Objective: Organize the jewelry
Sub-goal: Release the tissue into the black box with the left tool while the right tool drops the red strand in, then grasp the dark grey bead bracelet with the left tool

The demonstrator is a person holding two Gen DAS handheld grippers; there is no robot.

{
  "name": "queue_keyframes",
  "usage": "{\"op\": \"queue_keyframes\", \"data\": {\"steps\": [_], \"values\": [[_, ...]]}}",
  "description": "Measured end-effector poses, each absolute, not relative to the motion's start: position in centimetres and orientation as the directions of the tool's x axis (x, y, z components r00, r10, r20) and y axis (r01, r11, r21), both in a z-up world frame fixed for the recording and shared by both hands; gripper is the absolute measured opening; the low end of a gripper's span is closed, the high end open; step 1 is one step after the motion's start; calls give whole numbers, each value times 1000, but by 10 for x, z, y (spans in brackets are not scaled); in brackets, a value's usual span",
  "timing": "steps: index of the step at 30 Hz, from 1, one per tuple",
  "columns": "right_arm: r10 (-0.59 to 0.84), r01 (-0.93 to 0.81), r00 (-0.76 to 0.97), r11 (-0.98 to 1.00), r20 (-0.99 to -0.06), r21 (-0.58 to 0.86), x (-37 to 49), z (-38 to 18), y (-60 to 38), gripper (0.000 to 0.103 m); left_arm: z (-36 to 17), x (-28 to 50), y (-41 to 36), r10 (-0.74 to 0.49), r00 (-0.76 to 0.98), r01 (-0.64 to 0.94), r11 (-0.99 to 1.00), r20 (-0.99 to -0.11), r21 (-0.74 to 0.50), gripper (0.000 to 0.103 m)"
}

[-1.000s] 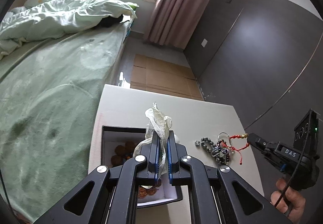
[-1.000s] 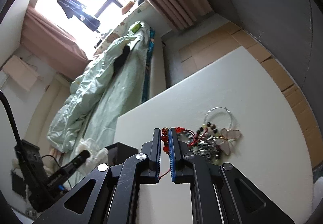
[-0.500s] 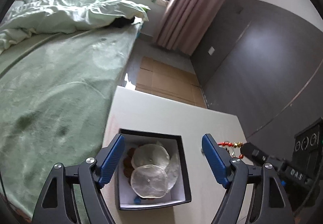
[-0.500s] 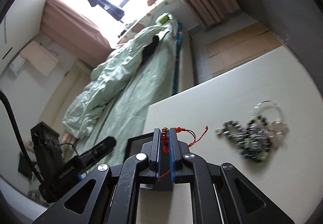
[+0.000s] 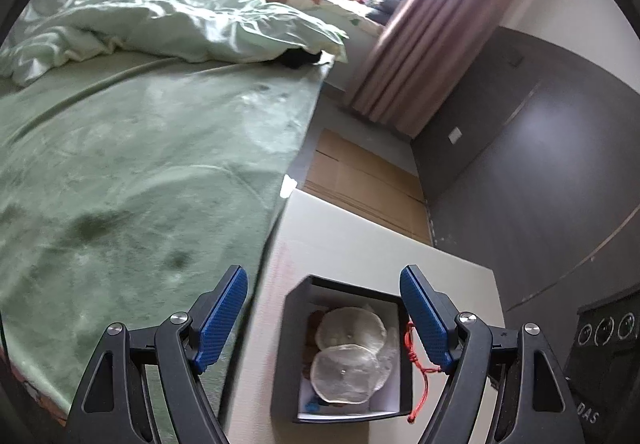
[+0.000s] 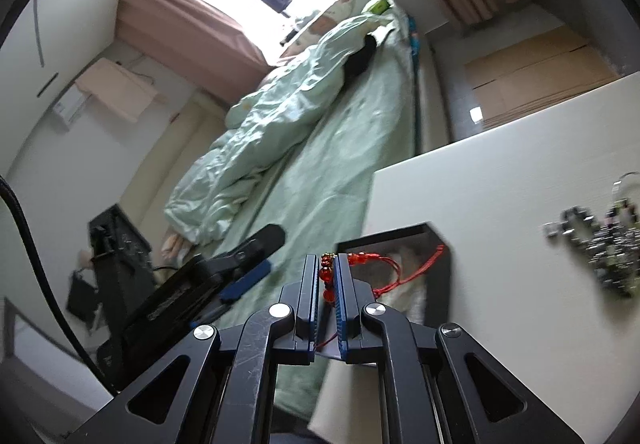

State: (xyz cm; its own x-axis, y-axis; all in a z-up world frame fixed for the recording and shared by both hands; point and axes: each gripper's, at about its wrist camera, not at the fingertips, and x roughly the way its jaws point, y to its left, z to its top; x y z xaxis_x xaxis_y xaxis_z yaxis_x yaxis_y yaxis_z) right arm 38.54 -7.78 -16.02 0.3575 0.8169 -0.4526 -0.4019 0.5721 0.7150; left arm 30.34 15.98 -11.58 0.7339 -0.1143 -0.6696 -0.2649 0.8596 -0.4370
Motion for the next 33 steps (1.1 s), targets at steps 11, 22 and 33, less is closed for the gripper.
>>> {"op": "queue_keyframes", "data": {"steps": [11,22,33], "values": [[673,-250,378,735,-636,630,397,-188,-80,54,-118,302,159,-121,726,-264,860,-677,-436,79],[625,-175,479,756,-617,631,388,-178,-156,58,-113,312,102,-202,703,-111,916,-682,-386,79],[552,-60,548,775,-628,629,386,-177,-225,58,-111,322,50,-238,692,7,946,-681,-324,79]]}}
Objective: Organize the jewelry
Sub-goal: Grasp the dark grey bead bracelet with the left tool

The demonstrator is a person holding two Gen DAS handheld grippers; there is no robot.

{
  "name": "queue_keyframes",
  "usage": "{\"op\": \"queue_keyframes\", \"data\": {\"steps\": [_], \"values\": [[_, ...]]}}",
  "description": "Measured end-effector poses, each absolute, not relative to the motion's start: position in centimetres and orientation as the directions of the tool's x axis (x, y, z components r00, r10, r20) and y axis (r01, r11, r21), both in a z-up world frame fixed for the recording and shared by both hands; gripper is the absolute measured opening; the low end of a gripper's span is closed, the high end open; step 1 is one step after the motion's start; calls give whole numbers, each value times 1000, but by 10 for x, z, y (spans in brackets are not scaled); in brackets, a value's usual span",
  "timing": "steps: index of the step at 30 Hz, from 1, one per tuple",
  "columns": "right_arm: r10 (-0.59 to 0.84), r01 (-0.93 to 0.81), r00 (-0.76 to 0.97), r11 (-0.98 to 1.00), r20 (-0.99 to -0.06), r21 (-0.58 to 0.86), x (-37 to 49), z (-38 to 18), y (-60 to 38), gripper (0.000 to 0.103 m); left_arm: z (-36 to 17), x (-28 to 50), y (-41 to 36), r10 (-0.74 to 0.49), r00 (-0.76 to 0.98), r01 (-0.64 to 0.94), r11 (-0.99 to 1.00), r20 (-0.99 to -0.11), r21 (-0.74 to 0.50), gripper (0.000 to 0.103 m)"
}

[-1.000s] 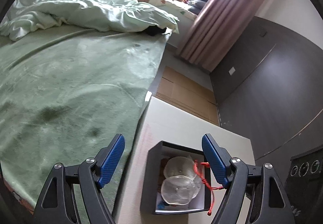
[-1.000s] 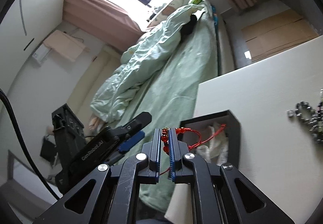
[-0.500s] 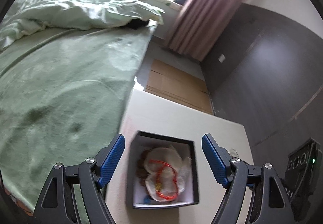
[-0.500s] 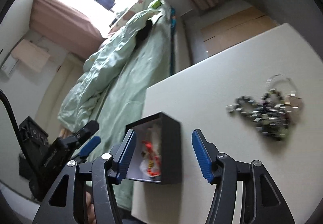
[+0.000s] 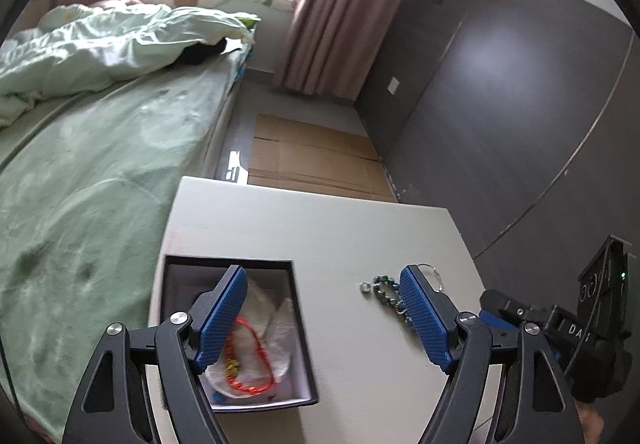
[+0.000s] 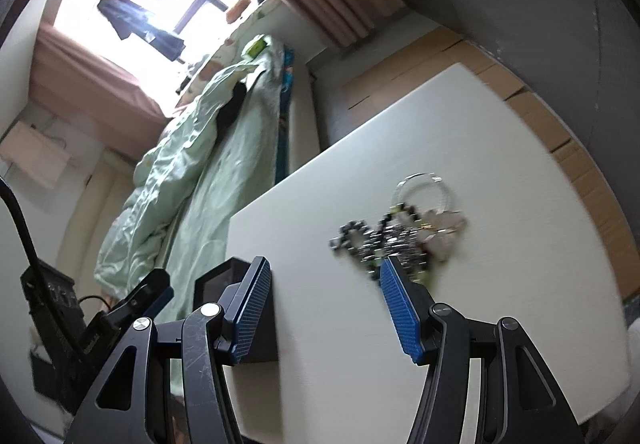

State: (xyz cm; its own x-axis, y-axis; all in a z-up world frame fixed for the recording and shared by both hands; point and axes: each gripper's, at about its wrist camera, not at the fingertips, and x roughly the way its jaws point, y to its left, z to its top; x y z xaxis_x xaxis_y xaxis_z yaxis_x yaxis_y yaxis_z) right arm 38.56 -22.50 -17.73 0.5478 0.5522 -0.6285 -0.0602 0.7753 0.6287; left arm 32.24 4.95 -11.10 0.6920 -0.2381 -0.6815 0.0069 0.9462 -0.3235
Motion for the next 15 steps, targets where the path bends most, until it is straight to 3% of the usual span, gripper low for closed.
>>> {"op": "queue_keyframes", "data": {"steps": [9,15], "values": [[513,37,579,760,-634,649,389,-187,-269,58,-110,351,2,-276,624,110,957,-731,-268,79],[495,96,597,737,-632,669,390,-192,-296,58,-126,376,-18,-267,549,128,963,-792,-236,59]]}}
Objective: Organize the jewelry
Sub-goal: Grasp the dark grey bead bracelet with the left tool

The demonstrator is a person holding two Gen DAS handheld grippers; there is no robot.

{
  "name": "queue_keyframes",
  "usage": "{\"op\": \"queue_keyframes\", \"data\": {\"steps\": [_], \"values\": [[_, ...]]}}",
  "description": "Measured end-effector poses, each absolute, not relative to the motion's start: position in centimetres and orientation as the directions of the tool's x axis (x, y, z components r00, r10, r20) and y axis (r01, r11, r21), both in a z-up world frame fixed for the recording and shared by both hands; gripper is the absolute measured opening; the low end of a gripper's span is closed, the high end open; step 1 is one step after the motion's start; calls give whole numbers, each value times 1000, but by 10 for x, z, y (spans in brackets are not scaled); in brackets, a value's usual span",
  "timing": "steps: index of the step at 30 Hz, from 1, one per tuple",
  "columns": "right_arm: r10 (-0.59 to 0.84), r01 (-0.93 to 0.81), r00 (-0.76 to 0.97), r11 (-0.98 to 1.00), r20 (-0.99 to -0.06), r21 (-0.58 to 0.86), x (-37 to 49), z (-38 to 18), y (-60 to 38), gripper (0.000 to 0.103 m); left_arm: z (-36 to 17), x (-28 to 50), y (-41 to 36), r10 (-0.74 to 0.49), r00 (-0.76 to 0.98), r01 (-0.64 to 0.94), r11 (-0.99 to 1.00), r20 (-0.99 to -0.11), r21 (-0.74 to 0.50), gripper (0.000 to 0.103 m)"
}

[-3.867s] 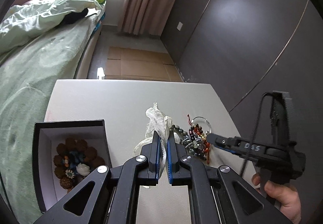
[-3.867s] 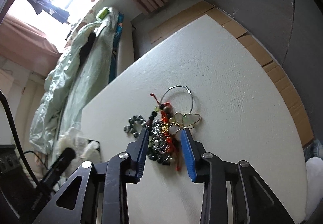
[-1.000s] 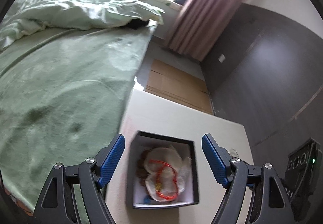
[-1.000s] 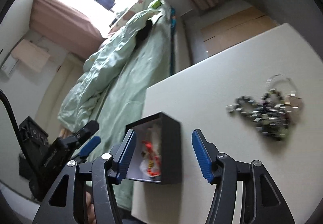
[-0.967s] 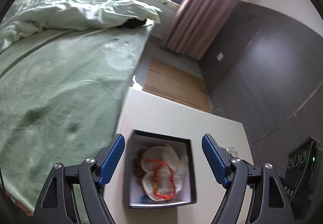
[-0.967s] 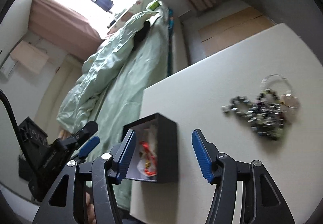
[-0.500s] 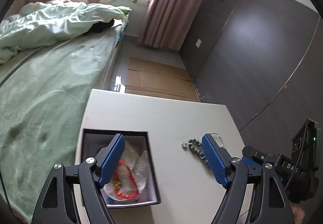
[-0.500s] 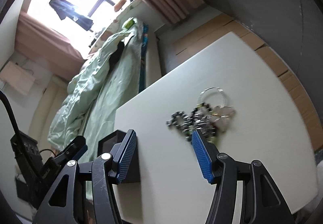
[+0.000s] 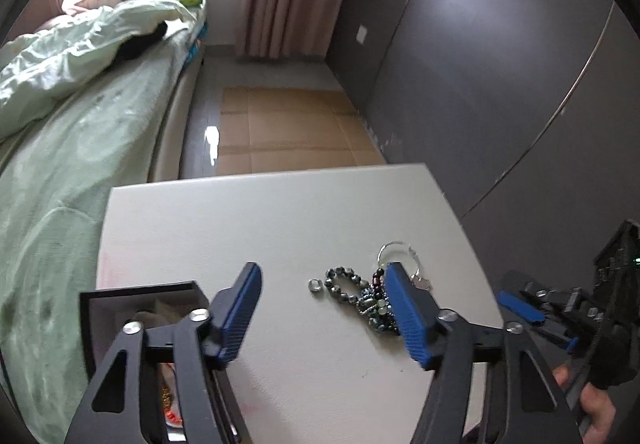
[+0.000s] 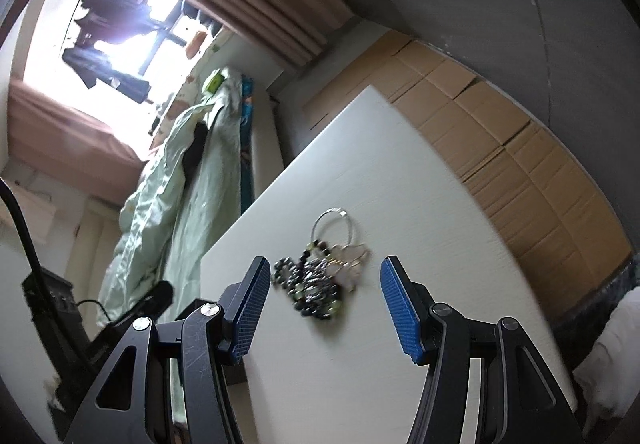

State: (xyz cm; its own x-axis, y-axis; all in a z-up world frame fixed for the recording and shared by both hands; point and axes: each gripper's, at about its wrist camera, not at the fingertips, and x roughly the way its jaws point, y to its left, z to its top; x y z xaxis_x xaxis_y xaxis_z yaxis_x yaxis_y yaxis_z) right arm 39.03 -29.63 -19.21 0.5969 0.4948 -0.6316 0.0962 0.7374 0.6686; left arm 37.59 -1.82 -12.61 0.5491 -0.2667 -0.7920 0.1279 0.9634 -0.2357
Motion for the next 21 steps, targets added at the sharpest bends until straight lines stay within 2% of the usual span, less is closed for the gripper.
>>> {"op": "queue_keyframes", "data": {"steps": [8,13,21], "values": [[487,143,616,705,-619,695,388,-197,-323,58,-155,402,-40,-250,458,150,968,-853,-203,38],[493,151,617,692,-614,706,388,-199,-328,58,-168,417,-54,-243,415,181,966,-877,-183,18],[500,149,605,694,-620,704,389,-202,-328,58,-193,432,-72,-177,345,265,961,-922,-86,18]]}}
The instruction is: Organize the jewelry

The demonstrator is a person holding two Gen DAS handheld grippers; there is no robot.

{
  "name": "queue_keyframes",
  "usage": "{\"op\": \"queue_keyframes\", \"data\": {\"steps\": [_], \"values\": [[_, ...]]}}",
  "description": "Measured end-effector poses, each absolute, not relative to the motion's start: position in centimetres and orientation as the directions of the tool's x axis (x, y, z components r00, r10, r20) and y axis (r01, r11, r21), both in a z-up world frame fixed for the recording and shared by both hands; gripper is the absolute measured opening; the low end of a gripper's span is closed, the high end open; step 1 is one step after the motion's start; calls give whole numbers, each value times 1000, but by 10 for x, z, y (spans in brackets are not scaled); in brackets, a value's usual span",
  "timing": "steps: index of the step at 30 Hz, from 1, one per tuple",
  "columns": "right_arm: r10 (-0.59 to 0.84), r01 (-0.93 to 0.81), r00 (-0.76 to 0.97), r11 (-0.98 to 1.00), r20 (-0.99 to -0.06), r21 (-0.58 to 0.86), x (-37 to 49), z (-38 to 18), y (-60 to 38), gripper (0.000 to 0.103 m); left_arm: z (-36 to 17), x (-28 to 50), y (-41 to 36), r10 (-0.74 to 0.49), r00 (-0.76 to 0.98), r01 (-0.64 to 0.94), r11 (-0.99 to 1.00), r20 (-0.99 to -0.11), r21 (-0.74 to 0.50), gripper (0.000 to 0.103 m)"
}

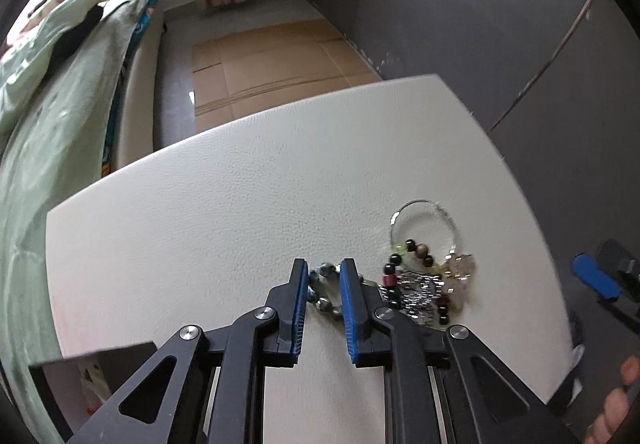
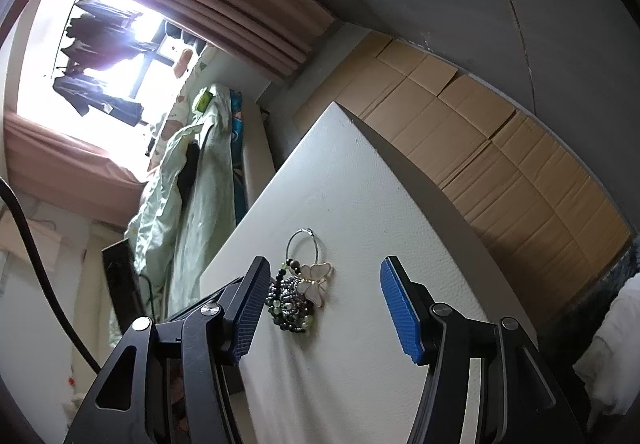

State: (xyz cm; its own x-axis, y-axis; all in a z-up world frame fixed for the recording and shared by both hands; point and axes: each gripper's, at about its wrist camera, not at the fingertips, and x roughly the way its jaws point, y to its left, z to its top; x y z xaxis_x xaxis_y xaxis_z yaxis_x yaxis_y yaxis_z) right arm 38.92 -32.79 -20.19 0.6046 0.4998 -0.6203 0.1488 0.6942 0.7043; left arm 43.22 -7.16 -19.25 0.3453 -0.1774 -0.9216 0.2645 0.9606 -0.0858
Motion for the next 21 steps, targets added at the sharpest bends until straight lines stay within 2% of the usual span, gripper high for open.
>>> {"op": "queue_keyframes", "data": {"steps": [8,13,21], "values": [[485,144,571,735,-662,663,401,-206,-321,58,-198,435,-72,-152,349,294,955,-925,-46,17],[489,109,534,769,-689,630,413,-208,-304,58,-203,435,-68,-216,295,303,945,-931,-123,17],[482,72,477,812,-735,579,428,-212,-281,58,-204,437,-65,-247,282,311,938,-927,-155,17]]}}
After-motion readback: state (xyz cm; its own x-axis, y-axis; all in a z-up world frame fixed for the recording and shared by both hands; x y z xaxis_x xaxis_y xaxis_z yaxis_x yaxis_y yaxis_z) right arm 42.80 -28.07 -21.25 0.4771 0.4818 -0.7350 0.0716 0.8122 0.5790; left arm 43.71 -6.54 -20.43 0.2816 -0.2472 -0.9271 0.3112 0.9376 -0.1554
